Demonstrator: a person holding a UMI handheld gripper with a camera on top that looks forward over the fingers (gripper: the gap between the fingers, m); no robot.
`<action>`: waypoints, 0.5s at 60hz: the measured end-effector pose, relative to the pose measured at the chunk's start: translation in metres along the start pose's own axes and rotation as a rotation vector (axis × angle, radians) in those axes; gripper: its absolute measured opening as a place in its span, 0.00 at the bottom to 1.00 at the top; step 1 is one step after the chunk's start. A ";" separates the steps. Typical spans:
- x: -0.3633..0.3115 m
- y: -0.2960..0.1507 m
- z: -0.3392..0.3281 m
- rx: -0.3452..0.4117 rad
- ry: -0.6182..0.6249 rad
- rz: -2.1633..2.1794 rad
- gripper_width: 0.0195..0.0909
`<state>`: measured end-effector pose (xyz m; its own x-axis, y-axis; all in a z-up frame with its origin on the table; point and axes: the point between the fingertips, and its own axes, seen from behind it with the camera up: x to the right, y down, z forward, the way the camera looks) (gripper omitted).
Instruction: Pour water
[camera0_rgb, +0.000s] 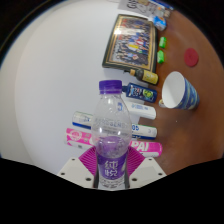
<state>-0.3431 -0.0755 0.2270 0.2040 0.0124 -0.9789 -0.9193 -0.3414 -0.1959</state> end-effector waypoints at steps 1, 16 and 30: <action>0.001 -0.004 0.003 0.000 -0.007 0.046 0.21; 0.021 -0.040 0.028 0.015 -0.075 0.511 0.21; 0.038 -0.057 0.035 0.031 -0.097 0.713 0.21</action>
<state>-0.2944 -0.0228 0.1993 -0.4791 -0.1192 -0.8696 -0.8270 -0.2706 0.4928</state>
